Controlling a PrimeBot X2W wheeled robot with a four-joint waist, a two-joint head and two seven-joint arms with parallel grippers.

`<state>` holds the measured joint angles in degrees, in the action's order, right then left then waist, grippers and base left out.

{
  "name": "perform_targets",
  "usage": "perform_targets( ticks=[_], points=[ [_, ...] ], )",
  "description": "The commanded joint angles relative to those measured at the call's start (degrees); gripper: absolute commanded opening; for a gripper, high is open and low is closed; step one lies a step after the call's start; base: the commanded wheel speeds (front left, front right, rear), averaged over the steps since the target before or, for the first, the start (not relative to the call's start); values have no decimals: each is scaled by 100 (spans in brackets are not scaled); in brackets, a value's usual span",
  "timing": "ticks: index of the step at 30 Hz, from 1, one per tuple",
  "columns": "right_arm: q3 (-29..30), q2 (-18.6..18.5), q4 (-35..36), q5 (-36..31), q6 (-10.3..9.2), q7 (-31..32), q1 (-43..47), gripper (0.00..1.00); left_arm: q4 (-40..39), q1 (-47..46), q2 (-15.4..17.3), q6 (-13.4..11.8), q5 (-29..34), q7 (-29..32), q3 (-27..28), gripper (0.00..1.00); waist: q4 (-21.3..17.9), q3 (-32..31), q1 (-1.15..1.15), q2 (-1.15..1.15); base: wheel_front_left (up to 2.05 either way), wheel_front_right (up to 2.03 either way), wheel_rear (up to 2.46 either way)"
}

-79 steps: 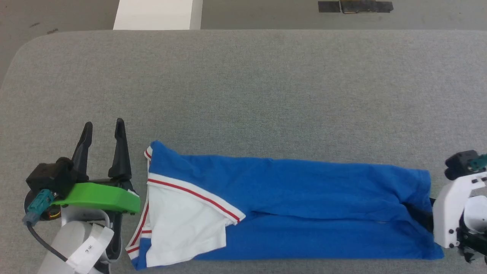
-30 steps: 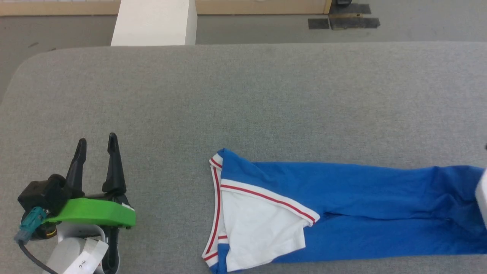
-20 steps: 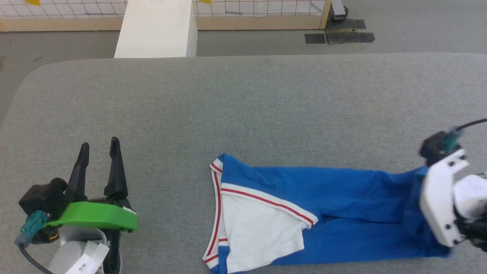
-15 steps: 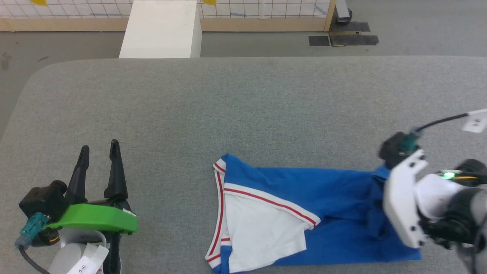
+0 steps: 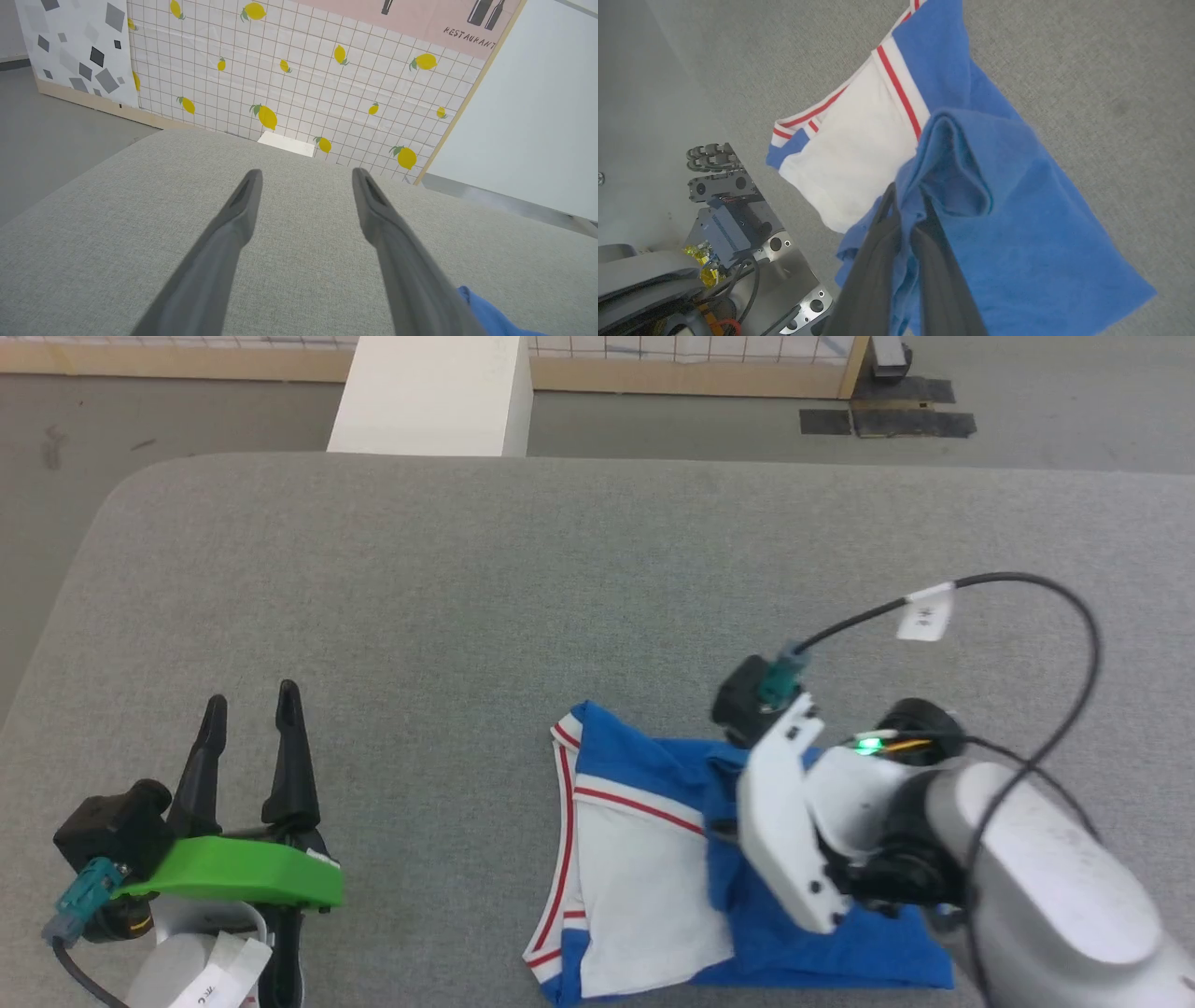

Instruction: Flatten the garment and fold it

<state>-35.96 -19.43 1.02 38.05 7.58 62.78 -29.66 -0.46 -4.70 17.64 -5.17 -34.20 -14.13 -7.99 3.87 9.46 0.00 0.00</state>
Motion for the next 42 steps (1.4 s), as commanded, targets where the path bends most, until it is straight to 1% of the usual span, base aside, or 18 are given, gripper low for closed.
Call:
perform_targets(
  ticks=[1,8,15,19,20,21,25,28,29,32,34,38,42],
  points=[
    [-97,106,-152,18,-9,-137,-127,0,15,37,-30,-5,-23,-6,4,100,40,50,0,0,0,0,0],
    [-546,615,-1047,-99,-9,-955,-461,0,42,-44,-78,8,-29,-22,-17,100,116,207,0,0,0,0,0],
    [-918,892,-1988,-226,-9,-1552,-686,0,71,-141,-118,29,-16,-42,-4,100,150,379,0,0,0,0,0],
    [-1051,1025,-2297,-114,-9,-1861,-755,0,113,-177,-135,60,-13,-49,-18,100,144,428,0,0,0,0,0],
    [-1084,1054,-2324,-58,-9,-1926,-772,41,124,-185,-138,66,-11,-51,-18,100,135,430,0,0,0,0,0],
    [-1122,1093,-2341,39,-9,-1998,-791,100,141,-189,-139,75,-8,-53,-20,100,119,424,0,0,0,0,0],
    [-1286,1165,-2249,366,-9,-2203,-931,100,209,-187,-135,96,4,-57,-34,100,44,348,0,0,0,0,0],
    [-1422,1133,-2109,533,-9,-2319,-1056,100,251,-182,-124,103,7,-56,-46,100,-20,256,0,0,0,0,0],
    [-1475,1073,-1955,683,-9,-2517,-1156,100,288,-165,-101,100,8,-43,-53,100,-95,126,0,0,0,0,0],
    [-1407,1000,-1788,748,-9,-2869,-1231,100,305,-134,-72,91,20,-37,-52,100,-179,-23,0,0,0,0,0],
    [-1284,950,-1665,790,-9,-3178,-1248,100,306,-101,-46,81,36,-37,-46,100,-243,-135,0,0,0,0,0],
    [-891,786,-1445,666,-9,-4024,-1269,100,280,-25,0,45,63,-39,-20,100,-387,-345,0,0,0,0,0],
    [-312,633,-1383,389,-9,-4963,-1186,100,266,47,35,18,83,-44,8,100,-532,-511,0,0,0,0,0]
  ],
)
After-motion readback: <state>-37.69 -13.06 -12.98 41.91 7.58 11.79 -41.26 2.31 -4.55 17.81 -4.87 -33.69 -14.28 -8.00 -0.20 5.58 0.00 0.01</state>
